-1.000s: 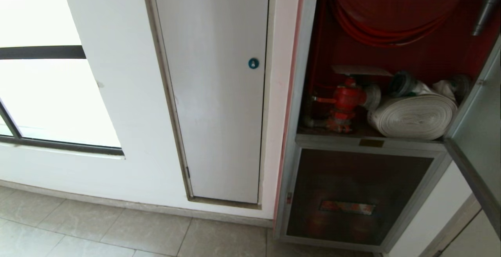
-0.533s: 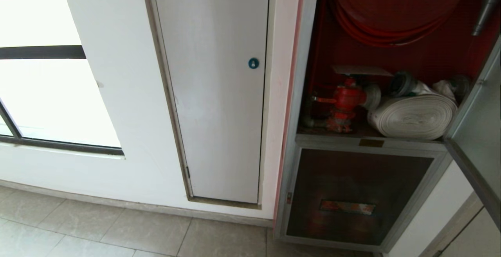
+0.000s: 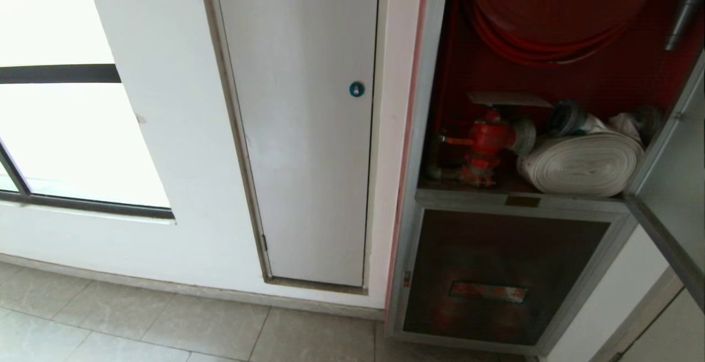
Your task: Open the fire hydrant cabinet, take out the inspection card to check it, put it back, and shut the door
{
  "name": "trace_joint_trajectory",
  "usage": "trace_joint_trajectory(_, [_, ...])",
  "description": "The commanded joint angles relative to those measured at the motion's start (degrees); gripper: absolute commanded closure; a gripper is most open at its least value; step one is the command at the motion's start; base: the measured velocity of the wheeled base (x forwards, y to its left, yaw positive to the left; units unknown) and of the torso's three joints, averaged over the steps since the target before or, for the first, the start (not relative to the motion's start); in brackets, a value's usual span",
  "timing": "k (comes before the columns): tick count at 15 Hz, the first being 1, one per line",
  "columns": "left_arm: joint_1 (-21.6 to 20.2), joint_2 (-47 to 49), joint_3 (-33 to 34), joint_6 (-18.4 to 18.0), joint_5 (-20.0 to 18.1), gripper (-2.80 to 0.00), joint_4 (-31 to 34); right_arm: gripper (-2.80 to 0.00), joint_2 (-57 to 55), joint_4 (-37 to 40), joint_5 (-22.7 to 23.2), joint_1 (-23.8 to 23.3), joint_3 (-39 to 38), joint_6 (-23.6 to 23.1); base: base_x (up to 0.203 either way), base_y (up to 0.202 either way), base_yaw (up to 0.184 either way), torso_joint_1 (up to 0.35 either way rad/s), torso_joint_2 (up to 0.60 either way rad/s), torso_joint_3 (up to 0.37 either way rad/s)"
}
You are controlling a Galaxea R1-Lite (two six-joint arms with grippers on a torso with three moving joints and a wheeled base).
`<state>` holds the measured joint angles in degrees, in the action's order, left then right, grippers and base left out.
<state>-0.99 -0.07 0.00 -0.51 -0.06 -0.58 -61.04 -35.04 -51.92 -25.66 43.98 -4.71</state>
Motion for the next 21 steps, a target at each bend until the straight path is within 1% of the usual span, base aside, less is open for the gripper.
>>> trace_joint_trajectory(1, [0.02, 0.03, 0.33, -0.02, 0.01, 0.00, -0.03, 0.00, -1.24, 2.20, 2.78, -4.47, 0.62, 2.30, 0.000, 0.000, 0.000, 0.000, 0.00, 0.000])
trace_joint_trajectory(3, [0.02, 0.07, 0.26, -0.02, -0.03, 0.00, -0.03, 0.00, -1.60, 7.42, 6.97, -8.38, 1.58, 6.80, 0.000, 0.000, 0.000, 0.000, 0.00, 0.000])
trace_joint_trajectory(4, [0.02, -0.01, 0.26, -0.02, -0.03, 0.00, -0.03, 0.00, -1.63, 8.75, 8.33, -8.79, 1.80, 8.05, 0.000, 0.000, 0.000, 0.000, 0.00, 0.000])
trace_joint_trajectory(6, [-0.04, 0.07, 0.26, -0.02, 0.03, 0.00, -0.03, 0.00, -2.34, 8.55, 8.67, -8.71, 1.74, 8.14, 0.000, 0.000, 0.000, 0.000, 0.00, 0.000])
trace_joint_trajectory(8, [-0.05, 0.00, 0.26, -0.02, -0.01, 0.00, -0.03, 0.00, -2.71, 8.53, 11.06, -7.76, 3.08, 8.14, 0.000, 0.000, 0.000, 0.000, 0.00, 0.000])
trace_joint_trajectory(10, [0.02, 0.07, 0.26, -0.02, 0.06, 0.00, -0.03, 0.00, -3.11, 8.53, 11.51, -3.10, 3.77, 8.07, 0.000, 0.000, 0.000, 0.000, 0.00, 0.000])
trace_joint_trajectory(16, [-0.06, 0.05, 0.26, -0.02, 0.02, 0.00, -0.03, 0.00, -4.12, 8.79, 11.22, 17.73, 3.25, 8.06, 0.000, 0.000, 0.000, 0.000, 0.00, 0.000])
trace_joint_trajectory(18, [-0.06, 0.07, 0.26, -0.02, 0.05, 0.00, -0.03, 0.00, -4.72, 8.76, 11.87, 24.81, 2.17, 8.05, 0.000, 0.000, 0.000, 0.000, 0.00, 0.000])
trace_joint_trajectory(21, [0.02, 0.03, 0.29, -0.02, 0.02, 0.00, -0.03, 0.00, 1.70, 8.90, 12.38, 29.33, -1.17, 7.43, 0.000, 0.000, 0.000, 0.000, 0.00, 0.000])
